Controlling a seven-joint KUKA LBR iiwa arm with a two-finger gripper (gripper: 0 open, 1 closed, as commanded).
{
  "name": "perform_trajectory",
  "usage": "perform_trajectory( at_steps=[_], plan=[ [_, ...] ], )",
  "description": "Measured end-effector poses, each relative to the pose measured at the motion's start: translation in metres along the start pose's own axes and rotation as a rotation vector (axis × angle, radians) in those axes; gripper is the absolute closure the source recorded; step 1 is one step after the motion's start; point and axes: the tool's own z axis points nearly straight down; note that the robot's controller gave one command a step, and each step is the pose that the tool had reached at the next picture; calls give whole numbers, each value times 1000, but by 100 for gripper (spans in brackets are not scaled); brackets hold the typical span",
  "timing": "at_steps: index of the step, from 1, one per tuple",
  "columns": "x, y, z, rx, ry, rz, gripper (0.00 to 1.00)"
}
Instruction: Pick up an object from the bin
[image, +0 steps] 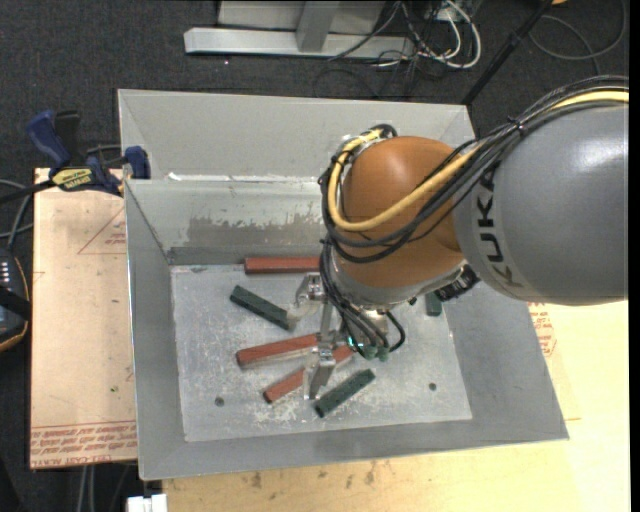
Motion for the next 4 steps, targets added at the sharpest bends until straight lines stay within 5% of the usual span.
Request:
perform_trajectory(
  at_steps=[1, 3, 4],
  plan=[
    [-2, -1, -4, -1, -7, 3, 0],
    [-25, -13, 94, 0, -13, -196, 0],
    [-7, -20, 143, -6, -43, -307, 100]
  ],
)
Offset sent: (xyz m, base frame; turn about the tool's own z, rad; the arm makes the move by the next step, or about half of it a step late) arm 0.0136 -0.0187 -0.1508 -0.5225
